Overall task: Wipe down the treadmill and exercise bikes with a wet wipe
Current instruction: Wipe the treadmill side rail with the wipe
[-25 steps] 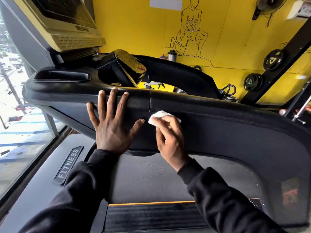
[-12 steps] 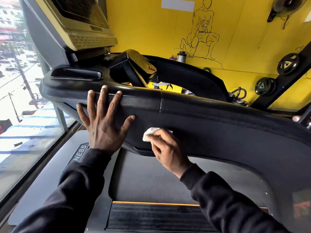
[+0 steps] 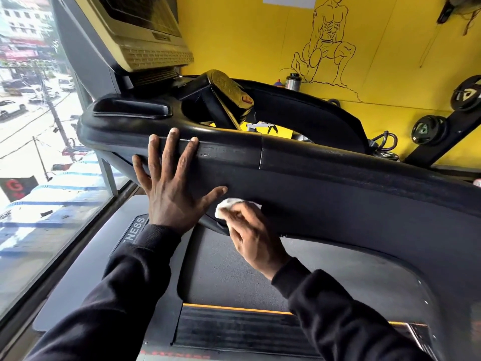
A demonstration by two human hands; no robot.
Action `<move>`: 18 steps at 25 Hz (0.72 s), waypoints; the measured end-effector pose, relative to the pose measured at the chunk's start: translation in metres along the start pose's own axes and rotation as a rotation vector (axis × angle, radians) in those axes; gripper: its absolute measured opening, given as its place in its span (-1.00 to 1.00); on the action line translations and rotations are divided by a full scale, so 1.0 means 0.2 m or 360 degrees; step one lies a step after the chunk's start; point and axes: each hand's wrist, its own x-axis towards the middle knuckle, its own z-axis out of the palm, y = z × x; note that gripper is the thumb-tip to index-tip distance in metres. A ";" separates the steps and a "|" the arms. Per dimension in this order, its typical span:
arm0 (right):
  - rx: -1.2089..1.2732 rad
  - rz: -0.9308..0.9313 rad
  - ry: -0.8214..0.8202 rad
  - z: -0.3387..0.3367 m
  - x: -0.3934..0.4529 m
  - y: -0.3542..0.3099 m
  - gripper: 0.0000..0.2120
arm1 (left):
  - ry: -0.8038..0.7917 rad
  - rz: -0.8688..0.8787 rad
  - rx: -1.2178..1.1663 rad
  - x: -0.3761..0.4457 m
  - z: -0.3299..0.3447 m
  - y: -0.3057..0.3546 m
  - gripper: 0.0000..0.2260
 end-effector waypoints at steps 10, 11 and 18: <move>-0.0207 0.0094 0.0085 -0.10 -0.22 0.11 -0.84 | -0.0052 -0.0017 0.0030 0.00 0.01 0.02 0.01; -0.0192 0.0032 0.0030 -0.08 -0.19 0.09 -0.84 | -0.0057 -0.0023 0.0027 0.00 0.01 0.02 0.01; -0.0157 0.0039 0.0446 -0.10 0.10 0.06 -0.80 | -0.0068 0.0048 0.0040 0.02 -0.05 -0.03 -0.13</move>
